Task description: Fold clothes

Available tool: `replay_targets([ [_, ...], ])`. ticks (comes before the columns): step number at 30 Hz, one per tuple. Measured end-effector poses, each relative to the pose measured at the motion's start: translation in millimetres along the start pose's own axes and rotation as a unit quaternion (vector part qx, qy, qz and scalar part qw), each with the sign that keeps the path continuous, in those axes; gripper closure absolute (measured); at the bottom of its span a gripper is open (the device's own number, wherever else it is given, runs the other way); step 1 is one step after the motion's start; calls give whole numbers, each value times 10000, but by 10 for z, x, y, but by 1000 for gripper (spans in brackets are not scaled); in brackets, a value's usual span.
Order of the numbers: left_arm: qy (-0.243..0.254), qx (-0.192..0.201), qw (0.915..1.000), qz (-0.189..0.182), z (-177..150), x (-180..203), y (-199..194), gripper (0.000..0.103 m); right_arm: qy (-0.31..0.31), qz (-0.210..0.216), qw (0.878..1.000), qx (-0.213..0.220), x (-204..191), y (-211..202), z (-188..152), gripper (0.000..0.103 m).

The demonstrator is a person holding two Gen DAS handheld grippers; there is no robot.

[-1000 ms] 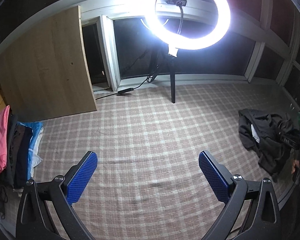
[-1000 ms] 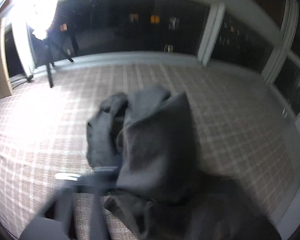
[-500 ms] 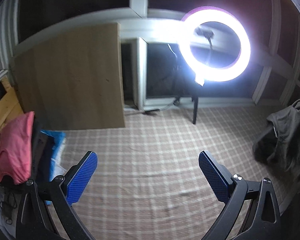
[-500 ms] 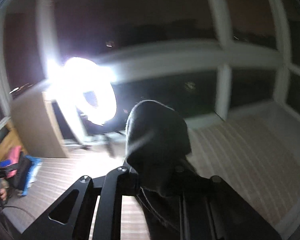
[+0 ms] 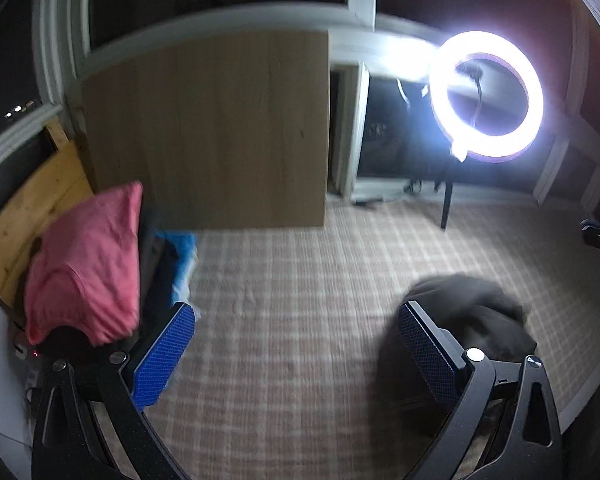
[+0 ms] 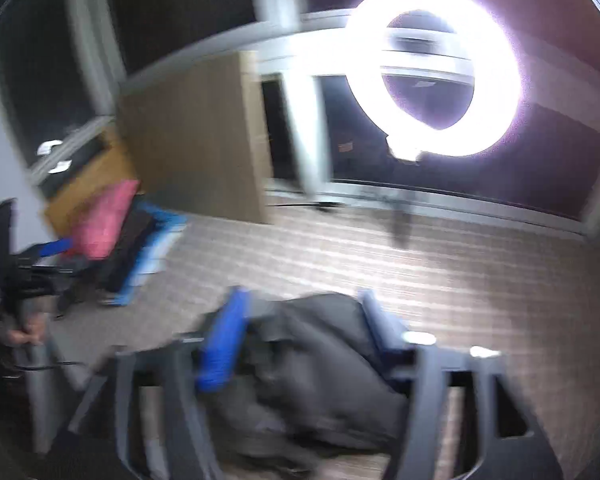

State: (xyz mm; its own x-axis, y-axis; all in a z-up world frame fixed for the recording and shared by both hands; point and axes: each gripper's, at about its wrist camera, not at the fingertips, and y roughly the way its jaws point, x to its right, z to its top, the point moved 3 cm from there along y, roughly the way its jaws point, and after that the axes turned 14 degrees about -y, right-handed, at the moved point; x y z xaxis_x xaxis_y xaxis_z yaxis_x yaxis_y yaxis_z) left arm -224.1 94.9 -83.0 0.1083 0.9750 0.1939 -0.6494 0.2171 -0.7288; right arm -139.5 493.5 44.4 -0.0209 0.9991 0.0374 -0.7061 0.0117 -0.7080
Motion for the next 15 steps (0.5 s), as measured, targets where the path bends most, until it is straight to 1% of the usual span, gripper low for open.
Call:
replay_targets([
  [3, 93, -538, 9982, -255, -211, 188, 332, 1, 331, -486, 9970, -501, 381, 262, -483, 30],
  [6, 283, -973, 9938, -454, -413, 505, 687, 1, 659, -963, 9881, -999, 756, 521, -966, 30],
  [9, 703, -1413, 9860, -545, -652, 912, 1031, 1, 749, -953, 9820, -1449, 819, 871, -1301, 30],
  [11, 1097, -1576, 9796, -588, -824, 1186, 1198, 1, 798, -969, 9784, -1645, 888, 1040, -1499, 30],
  [13, 1386, -1718, 9741, -492, -966, 1365, 1387, 1, 877, -974, 9747, -1810, 946, 1233, -1647, 30],
  [15, 1558, -1825, 9703, -314, -1065, 1439, 1573, 1, 961, -937, 9710, -1976, 1001, 1408, -1751, 30],
])
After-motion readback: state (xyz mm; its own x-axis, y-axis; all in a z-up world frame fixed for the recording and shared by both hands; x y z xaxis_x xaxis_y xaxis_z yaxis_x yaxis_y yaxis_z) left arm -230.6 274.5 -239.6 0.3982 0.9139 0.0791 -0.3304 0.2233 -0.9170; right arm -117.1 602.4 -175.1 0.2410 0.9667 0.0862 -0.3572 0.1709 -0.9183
